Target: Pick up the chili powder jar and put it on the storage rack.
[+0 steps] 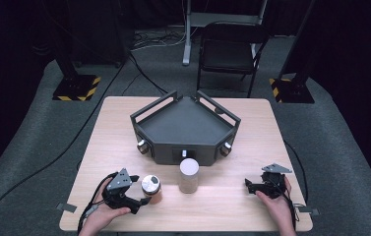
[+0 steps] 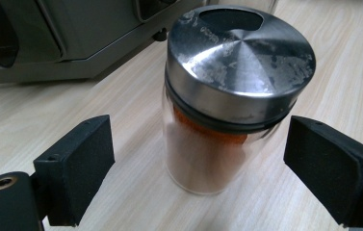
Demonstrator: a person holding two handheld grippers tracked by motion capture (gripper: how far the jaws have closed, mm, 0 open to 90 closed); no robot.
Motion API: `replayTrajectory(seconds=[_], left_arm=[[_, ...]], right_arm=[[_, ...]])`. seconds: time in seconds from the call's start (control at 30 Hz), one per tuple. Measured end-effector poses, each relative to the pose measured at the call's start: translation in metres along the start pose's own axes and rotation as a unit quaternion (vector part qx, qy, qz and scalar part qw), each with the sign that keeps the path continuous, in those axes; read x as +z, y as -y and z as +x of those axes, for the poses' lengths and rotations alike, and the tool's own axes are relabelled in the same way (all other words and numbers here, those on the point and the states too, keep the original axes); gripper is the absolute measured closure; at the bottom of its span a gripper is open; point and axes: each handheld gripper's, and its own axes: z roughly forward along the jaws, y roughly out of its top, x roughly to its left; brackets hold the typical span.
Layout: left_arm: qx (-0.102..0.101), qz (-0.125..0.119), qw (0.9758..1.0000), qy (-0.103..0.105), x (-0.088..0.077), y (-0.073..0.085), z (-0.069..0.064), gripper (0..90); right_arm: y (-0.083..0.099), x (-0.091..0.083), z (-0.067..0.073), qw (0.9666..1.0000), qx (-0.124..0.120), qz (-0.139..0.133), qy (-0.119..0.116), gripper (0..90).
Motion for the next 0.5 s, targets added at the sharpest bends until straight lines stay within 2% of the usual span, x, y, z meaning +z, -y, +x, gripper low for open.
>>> replayTrajectory(seconds=[0.23,0.5], left_arm=[[0.002,-0.008,0.9999,-0.008,0.008,0.001,-0.007,11.1],[0.006,-0.006,0.9998,-0.017,0.017,0.0,-0.015,13.6]], right_arm=[[0.0,0.0,0.0,1.0,0.0,0.0,0.0,4.1],[0.0,0.0,0.0,1.0,0.0,0.0,0.0,4.1]])
